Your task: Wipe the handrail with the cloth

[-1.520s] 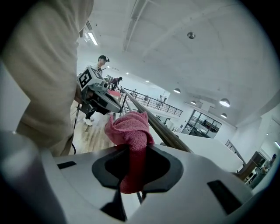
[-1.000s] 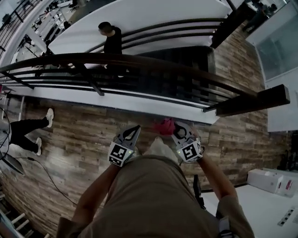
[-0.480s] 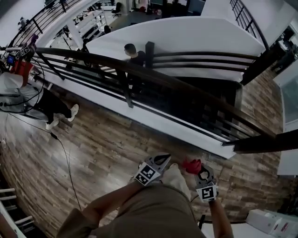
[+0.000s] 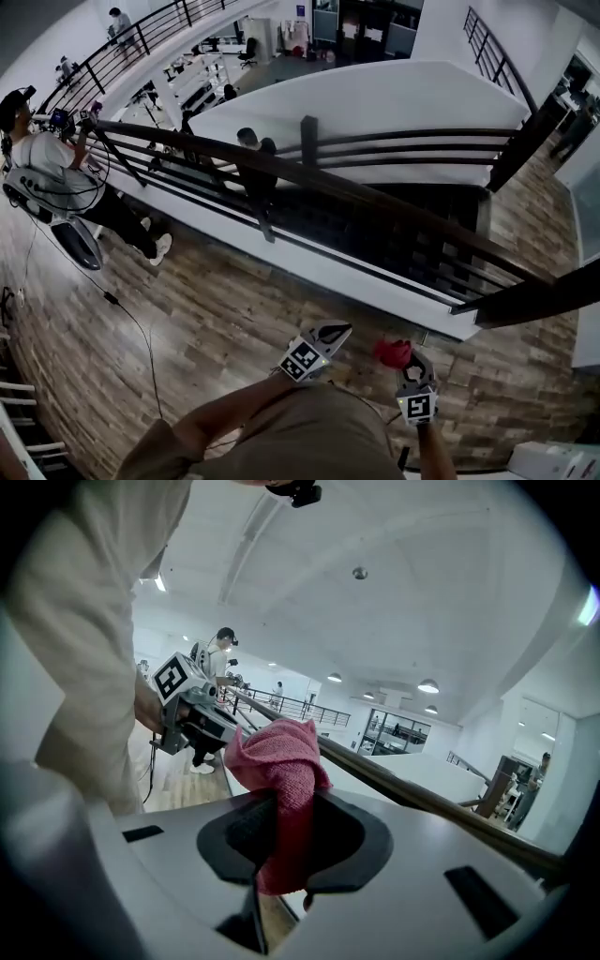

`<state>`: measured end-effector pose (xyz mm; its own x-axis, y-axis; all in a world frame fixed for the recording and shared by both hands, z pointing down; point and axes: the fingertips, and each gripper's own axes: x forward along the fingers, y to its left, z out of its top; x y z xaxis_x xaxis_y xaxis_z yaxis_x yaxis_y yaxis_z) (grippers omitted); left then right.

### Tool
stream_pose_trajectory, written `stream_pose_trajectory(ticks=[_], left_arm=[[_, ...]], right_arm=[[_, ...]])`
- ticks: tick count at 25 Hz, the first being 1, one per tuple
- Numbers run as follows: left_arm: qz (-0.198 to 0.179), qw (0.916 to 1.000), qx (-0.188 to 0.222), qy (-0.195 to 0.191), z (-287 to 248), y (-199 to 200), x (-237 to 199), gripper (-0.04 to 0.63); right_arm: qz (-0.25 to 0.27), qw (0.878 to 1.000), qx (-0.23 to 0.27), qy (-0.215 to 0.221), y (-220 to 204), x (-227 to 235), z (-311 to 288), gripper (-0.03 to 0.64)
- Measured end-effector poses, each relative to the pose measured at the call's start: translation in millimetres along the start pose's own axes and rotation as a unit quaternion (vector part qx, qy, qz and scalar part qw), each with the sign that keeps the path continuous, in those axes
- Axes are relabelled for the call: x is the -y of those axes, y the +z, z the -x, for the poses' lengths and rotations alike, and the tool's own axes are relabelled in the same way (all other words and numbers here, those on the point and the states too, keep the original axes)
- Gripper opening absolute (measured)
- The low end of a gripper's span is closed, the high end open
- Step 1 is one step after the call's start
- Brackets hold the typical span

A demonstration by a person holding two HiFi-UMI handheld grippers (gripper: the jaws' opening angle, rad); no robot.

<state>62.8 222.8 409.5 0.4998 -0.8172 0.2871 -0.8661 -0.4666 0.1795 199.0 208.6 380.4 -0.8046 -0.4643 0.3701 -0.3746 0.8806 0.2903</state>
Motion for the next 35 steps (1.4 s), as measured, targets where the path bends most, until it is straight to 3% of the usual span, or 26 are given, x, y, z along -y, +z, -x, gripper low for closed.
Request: stream_pose_trajectory(ticks=[7,13,18,25,30,35], left_arm=[[0.009,0.9995,-0.002,-0.03,-20.3,-15.6,90.4,0.015],[0.023,0.9995,-0.01,-0.017,-22.7,-20.2,149.2,0.015],[0.05,0.9966,-0.063,0.012,-22.3,-52.4,200.5,0.015],[0.07,0.9946,-0.065,0.039,-16.6,-80.8,263.8,0.014],[0.079,0.992,-0.075,0.063,-5.7,-93.7,283.7,0.015],[0.074,0.984,-0.117,0.113,10.1,-105.6,273.5,0.015]], right_arm=[[-0.026,1.0,0.009,-0.012,-34.9,13.0,81.7,0.089],[-0.039,0.999,0.022,-0.015,-57.3,15.6,140.2,0.089],[-0.042,0.999,0.03,-0.004,-79.8,9.2,186.4,0.089],[-0.059,0.998,0.021,0.009,-111.4,0.5,240.5,0.089],[-0.072,0.997,0.023,0.019,-128.7,-8.4,263.0,0.089],[-0.082,0.996,0.033,0.021,-123.2,-10.6,267.8,0.089]])
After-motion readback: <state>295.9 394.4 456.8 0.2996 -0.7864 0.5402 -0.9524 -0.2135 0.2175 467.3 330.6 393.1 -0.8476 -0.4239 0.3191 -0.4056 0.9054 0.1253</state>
